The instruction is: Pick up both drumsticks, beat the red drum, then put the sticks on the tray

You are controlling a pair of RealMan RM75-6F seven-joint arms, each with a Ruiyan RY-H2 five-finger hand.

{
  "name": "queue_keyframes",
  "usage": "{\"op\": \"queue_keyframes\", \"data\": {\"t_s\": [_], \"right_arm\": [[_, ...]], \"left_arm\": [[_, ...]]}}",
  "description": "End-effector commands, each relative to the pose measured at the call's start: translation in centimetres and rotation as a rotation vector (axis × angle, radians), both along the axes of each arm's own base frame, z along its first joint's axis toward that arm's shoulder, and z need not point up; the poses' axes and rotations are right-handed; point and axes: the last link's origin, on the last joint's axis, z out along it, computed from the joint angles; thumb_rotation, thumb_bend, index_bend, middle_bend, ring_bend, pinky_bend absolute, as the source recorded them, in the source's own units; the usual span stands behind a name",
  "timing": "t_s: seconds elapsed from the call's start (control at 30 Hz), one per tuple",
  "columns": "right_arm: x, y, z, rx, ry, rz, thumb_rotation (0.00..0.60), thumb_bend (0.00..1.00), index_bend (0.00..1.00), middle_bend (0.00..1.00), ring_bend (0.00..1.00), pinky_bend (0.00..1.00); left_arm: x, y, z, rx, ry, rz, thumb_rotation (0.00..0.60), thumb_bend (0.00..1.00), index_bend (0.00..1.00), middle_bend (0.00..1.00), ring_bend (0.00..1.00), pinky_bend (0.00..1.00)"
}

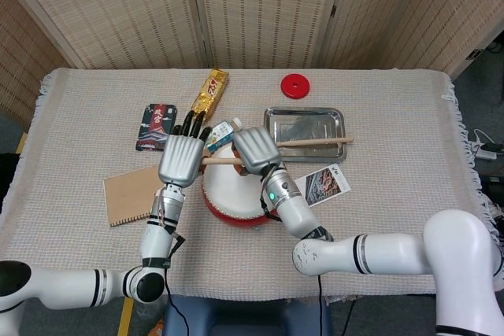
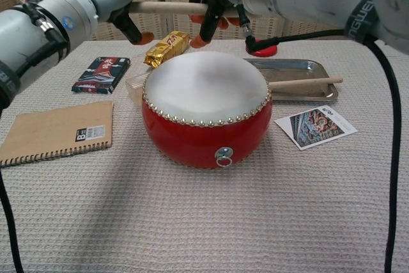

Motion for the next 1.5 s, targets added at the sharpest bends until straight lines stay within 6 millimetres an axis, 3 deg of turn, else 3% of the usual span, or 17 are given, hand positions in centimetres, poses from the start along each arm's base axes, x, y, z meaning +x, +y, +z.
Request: {"op": "queue_keyframes", "data": {"t_s": [0.03,0.77,1.07,1.3,1.5], "right_arm": [[-0.1,0.0,0.0,-0.001,0.005,0.0,0.6,0.24,1.0,0.9,0.75,0.79],[-2.0,-0.7,1.2,-0.028,0.075,-0.023,0.6,0.24,1.0,0.9,0.76,0.8],[-5.6,-1.6,4.5,-0.065,0.111,-0.073,0.6,0.24,1.0,0.9,0.76,0.8],[-10.2,-2.8,7.8,-0.11,0.187,-0.122,0.6,0.24,1.0,0.9,0.76,0.8],[-14.2,-4.7,8.3,-0.12,0.243,-0.172,0.6,0.24,1.0,0.9,0.76,0.8]], "left_arm": [[-0.1,0.0,0.1,-0.006,-0.006,0.003,0.6,0.34,0.0,0.0,0.0,0.23],[-1.0,-0.2,1.7,-0.031,-0.039,0.024,0.6,0.31,0.0,0.0,0.0,0.16],[-2.3,0.1,2.4,-0.02,-0.017,0.045,0.6,0.31,0.0,0.0,0.0,0.16],[-3.8,0.1,3.2,-0.005,-0.025,0.071,0.6,0.31,0.0,0.0,0.0,0.16],[-5.2,0.0,3.8,0.003,-0.043,0.101,0.6,0.31,0.0,0.0,0.0,0.16]]}}
